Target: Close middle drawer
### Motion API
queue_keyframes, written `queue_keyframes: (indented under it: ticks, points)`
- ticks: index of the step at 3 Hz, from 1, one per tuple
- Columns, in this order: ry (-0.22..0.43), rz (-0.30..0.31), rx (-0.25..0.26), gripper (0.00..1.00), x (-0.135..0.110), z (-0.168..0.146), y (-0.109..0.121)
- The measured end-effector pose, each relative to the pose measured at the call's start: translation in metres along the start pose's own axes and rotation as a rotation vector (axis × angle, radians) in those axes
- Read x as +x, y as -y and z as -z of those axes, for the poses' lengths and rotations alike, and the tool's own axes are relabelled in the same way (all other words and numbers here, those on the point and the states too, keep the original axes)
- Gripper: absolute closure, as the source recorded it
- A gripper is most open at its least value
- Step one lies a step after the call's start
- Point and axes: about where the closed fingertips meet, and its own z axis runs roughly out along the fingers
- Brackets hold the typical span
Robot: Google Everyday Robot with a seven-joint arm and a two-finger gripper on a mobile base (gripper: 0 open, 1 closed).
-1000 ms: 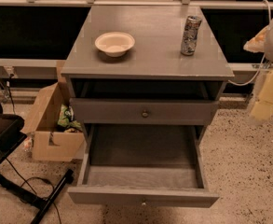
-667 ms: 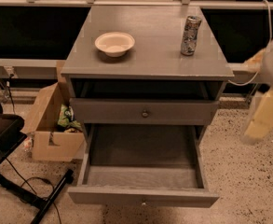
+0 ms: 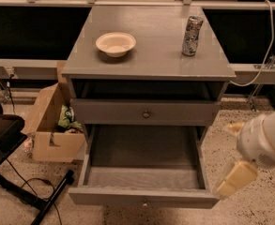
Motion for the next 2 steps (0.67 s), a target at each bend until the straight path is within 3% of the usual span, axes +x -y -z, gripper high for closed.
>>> queue_keyframes:
  ticks: [1, 2]
  points:
    - [0.029, -0.053, -0.087, 0.0, 0.04, -0.098, -0.024]
    - [0.051, -0.083, -0.131, 0.14, 0.067, -0.177, -0.039]
